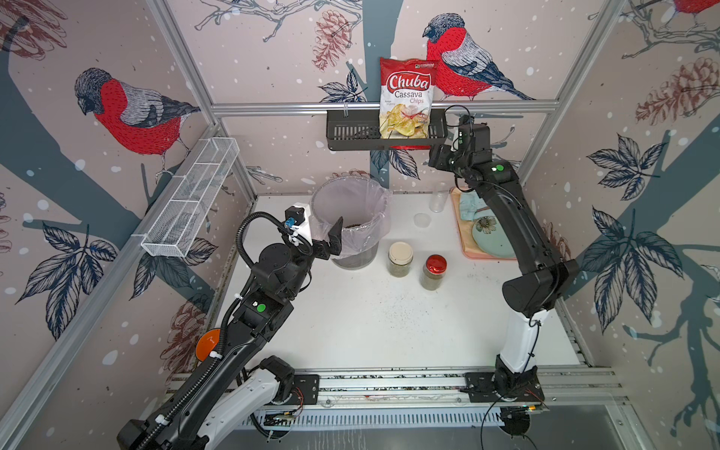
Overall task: Empty moldy mung beans from jars
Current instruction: Pick up the jar from the center of the board.
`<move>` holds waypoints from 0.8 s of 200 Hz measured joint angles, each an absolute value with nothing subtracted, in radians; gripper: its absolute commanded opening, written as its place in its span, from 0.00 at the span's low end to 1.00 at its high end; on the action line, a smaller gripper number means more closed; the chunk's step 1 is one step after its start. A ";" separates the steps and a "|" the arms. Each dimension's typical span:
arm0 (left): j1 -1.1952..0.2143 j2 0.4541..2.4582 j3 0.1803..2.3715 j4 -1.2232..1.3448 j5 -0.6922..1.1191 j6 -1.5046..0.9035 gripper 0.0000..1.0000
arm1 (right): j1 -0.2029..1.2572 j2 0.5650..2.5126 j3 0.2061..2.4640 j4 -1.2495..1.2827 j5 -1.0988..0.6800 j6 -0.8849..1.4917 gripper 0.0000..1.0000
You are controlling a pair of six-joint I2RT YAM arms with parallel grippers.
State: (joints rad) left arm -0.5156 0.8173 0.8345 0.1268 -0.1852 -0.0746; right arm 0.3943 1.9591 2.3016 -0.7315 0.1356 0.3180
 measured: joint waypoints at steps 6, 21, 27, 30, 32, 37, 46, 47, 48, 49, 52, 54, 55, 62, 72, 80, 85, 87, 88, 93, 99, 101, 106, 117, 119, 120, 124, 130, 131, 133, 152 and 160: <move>-0.516 0.817 0.834 0.120 -0.184 -0.076 0.99 | 0.406 1.953 2.303 -0.785 0.127 0.321 0.84; -0.516 0.817 0.834 0.111 -0.183 -0.077 0.99 | 0.440 1.922 2.260 -0.885 0.114 0.344 0.85; -0.516 0.818 0.834 0.110 -0.183 -0.077 0.99 | 0.458 1.901 2.226 -0.924 0.112 0.343 0.85; -0.516 0.819 0.834 0.109 -0.183 -0.077 0.99 | 0.464 1.893 2.214 -0.938 0.110 0.344 0.85; -0.516 0.820 0.834 0.109 -0.184 -0.076 0.99 | 0.471 1.885 2.201 -0.951 0.110 0.346 0.85; -0.516 0.822 0.836 0.107 -0.184 -0.076 0.99 | 0.484 1.868 2.174 -0.974 0.112 0.348 0.85; -0.516 0.827 0.839 0.100 -0.186 -0.072 0.99 | 0.503 1.838 2.127 -1.017 0.116 0.360 0.86; -0.516 0.828 0.839 0.099 -0.186 -0.072 0.99 | 0.504 1.835 2.123 -1.020 0.116 0.361 0.86; -0.517 0.828 0.839 0.099 -0.186 -0.073 0.99 | 0.505 1.832 2.119 -1.023 0.116 0.363 0.86; -0.517 0.828 0.839 0.098 -0.187 -0.073 0.99 | 0.506 1.831 2.116 -1.026 0.116 0.364 0.86; -0.517 0.828 0.839 0.095 -0.187 -0.073 0.99 | 0.509 1.821 2.102 -1.039 0.121 0.368 0.86; -0.517 0.828 0.839 0.093 -0.187 -0.073 0.99 | 0.510 1.814 2.091 -1.048 0.123 0.369 0.86; -0.517 0.828 0.839 0.093 -0.187 -0.073 0.99 | 0.510 1.812 2.088 -1.052 0.125 0.369 0.86; -0.518 0.827 0.839 0.092 -0.187 -0.073 0.99 | 0.511 1.796 2.062 -1.074 0.134 0.373 0.86; -0.519 0.826 0.838 0.092 -0.187 -0.073 0.99 | 0.513 1.774 2.019 -1.106 0.150 0.392 0.86; -0.519 0.825 0.837 0.092 -0.186 -0.074 0.99 | 0.518 1.761 1.988 -1.124 0.167 0.395 0.87; -0.519 0.825 0.836 0.092 -0.184 -0.074 0.99 | 0.524 1.753 1.967 -1.135 0.167 0.395 0.87; -0.519 0.825 0.836 0.092 -0.184 -0.074 0.99 | 0.527 1.750 1.958 -1.140 0.170 0.396 0.87; -0.519 0.825 0.836 0.092 -0.183 -0.074 0.99 | 0.528 1.748 1.954 -1.142 0.169 0.396 0.87; -0.519 0.825 0.835 0.092 -0.183 -0.075 0.99 | 0.533 1.742 1.937 -1.153 0.170 0.399 0.87; -0.519 0.825 0.833 0.091 -0.181 -0.076 0.99 | 0.541 1.735 1.914 -1.161 0.171 0.403 0.87; -0.519 0.825 0.833 0.091 -0.179 -0.077 0.99 | 0.543 1.733 1.908 -1.162 0.171 0.405 0.87; -0.519 0.825 0.832 0.091 -0.176 -0.078 0.99 | 0.550 1.726 1.889 -1.166 0.171 0.414 0.88; -0.519 0.823 0.829 0.092 -0.163 -0.078 0.99 | 0.560 1.707 1.847 -1.171 0.168 0.419 0.89; -0.519 0.823 0.828 0.092 -0.160 -0.078 0.99 | 0.563 1.702 1.839 -1.172 0.169 0.419 0.89; -0.519 0.823 0.827 0.093 -0.160 -0.078 0.99 | 0.564 1.700 1.836 -1.173 0.169 0.419 0.89; -0.519 0.821 0.825 0.093 -0.160 -0.078 0.99 | 0.567 1.694 1.822 -1.176 0.168 0.422 0.89; -0.519 0.820 0.821 0.093 -0.160 -0.078 0.99 | 0.570 1.687 1.807 -1.180 0.165 0.423 0.89; -0.519 0.819 0.820 0.093 -0.160 -0.078 0.99 | 0.570 1.686 1.805 -1.181 0.165 0.424 0.89; -0.519 0.819 0.820 0.093 -0.160 -0.078 0.99 | 0.570 1.684 1.799 -1.183 0.165 0.426 0.89; -0.519 0.817 0.816 0.093 -0.165 -0.078 0.99 | 0.575 1.676 1.756 -1.187 0.158 0.437 0.90; -0.519 0.815 0.815 0.093 -0.166 -0.078 0.99 | 0.575 1.674 1.739 -1.186 0.158 0.444 0.91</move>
State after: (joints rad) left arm -0.5194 0.8154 0.8154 0.0925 -0.1661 -0.0776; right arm 0.5755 1.6741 1.7386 -1.1862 0.1581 0.4438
